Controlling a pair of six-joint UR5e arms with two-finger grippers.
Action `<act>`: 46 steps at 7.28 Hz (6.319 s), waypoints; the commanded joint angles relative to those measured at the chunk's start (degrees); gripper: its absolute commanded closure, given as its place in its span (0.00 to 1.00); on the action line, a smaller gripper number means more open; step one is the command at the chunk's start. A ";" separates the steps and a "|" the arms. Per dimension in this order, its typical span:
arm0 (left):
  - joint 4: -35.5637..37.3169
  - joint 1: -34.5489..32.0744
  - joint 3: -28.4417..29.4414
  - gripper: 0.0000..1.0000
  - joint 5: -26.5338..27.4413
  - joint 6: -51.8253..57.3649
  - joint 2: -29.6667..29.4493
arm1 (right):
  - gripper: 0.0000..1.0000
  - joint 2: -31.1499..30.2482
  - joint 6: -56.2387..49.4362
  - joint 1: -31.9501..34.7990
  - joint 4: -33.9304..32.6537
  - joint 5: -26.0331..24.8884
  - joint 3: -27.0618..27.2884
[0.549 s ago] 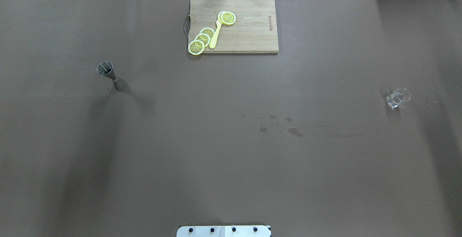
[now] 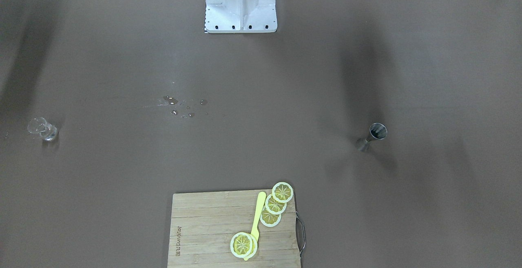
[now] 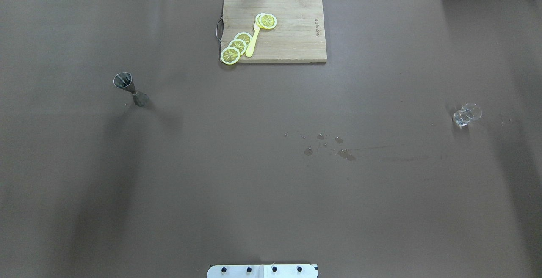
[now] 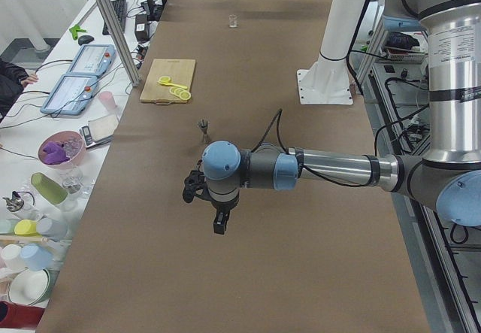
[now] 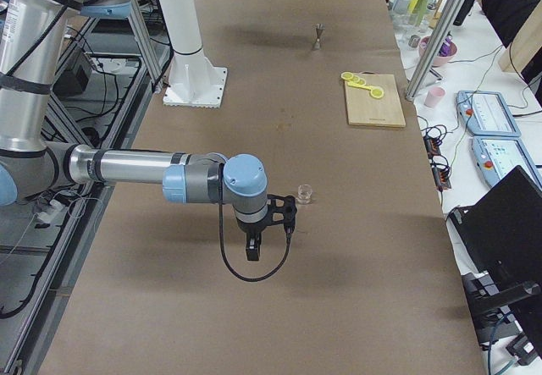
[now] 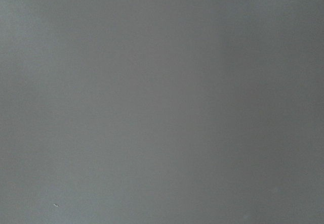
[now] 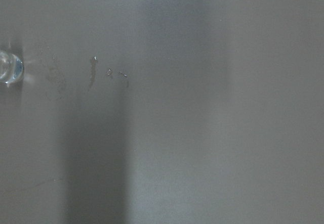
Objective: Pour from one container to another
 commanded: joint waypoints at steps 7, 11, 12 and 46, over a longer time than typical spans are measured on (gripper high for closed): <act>0.08 -0.09 -0.02 0.02 0.06 -0.23 0.11 | 0.00 0.08 -0.16 0.00 0.00 0.43 1.09; -0.01 -0.09 -0.55 0.02 0.06 -0.23 -0.41 | 0.00 0.08 -0.16 0.00 0.00 0.43 0.92; -0.01 -0.09 -0.29 0.02 0.06 -0.23 -0.77 | 0.00 0.08 -0.16 0.00 0.00 0.43 0.83; -20.04 64.06 -7.26 0.03 88.44 -99.78 -17.47 | 0.00 0.08 -0.16 0.00 0.00 0.34 0.74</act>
